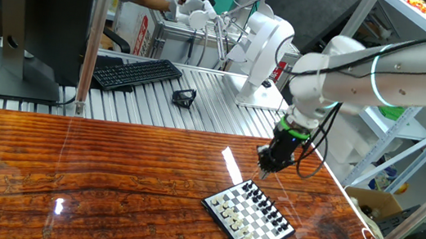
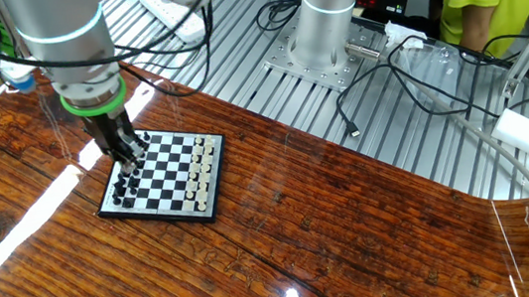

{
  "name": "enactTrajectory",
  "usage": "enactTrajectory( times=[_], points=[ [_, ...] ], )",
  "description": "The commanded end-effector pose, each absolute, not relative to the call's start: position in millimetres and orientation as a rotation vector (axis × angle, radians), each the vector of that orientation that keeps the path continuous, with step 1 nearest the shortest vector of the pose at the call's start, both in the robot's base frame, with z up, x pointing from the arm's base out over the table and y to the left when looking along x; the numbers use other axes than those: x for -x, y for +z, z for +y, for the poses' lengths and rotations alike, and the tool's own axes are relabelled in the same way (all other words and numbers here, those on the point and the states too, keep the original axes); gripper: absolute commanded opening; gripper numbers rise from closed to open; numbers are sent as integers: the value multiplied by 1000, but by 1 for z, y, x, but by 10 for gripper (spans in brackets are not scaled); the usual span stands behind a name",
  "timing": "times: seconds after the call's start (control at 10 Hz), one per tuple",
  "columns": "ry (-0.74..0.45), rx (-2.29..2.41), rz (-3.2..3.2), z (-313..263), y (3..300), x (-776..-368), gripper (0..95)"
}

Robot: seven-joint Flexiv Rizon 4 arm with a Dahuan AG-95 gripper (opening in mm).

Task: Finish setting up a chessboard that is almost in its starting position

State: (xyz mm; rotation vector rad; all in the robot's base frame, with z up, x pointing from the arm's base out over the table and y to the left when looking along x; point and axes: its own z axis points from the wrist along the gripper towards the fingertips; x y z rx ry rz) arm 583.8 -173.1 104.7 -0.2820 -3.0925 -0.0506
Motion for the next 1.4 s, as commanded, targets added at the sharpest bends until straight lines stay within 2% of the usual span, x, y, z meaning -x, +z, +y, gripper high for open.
enactTrajectory(
  times=[0.1,0.7,1.4],
  points=[
    [-57,233,-3094,-176,120,-596,0],
    [-63,180,-3057,-183,146,-632,0],
    [-43,252,-3051,-183,149,-634,0]
  ],
)
